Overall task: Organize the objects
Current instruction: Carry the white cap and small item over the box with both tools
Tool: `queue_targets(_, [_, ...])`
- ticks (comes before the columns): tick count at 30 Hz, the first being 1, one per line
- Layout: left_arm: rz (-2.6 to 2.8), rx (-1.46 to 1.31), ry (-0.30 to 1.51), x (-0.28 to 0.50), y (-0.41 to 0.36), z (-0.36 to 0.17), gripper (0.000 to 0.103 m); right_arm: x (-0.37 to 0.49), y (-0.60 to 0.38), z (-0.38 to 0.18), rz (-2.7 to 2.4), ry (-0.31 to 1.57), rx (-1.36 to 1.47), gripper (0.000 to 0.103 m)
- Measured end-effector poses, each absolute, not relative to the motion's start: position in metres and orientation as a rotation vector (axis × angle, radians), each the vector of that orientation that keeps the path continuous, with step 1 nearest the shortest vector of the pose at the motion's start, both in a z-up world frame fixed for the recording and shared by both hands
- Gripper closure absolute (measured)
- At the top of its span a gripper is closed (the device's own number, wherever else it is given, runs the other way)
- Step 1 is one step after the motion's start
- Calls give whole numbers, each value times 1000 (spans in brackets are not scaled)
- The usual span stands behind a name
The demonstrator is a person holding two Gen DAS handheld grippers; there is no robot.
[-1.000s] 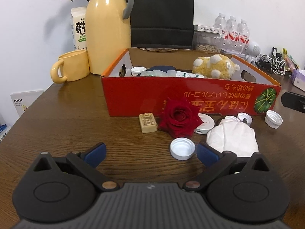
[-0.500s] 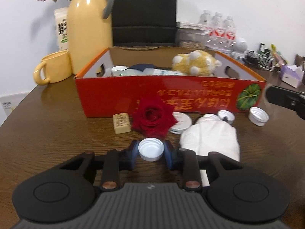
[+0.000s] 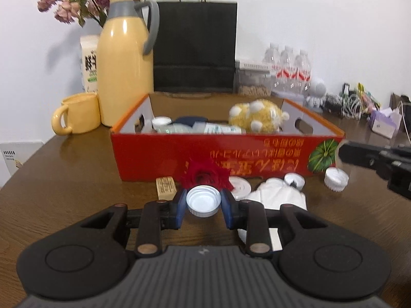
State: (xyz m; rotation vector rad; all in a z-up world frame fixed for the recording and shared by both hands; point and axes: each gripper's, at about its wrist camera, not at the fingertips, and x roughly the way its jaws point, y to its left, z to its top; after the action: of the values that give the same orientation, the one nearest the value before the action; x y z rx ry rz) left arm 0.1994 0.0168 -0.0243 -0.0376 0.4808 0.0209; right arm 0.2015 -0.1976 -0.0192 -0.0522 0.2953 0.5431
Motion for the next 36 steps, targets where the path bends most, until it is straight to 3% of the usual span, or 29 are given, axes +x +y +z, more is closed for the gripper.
queue_targets(8, [1,-50,379,196,20,9,73,207,-194,-3,535,262,-51,99])
queue_targets(19, [35,-53,305,249,27,46,73,247,-170,29,508,209,-78,99])
queue_targets(36, [84,-96,393,323,50,15,73,322,-174,-8,448,327,-53,99])
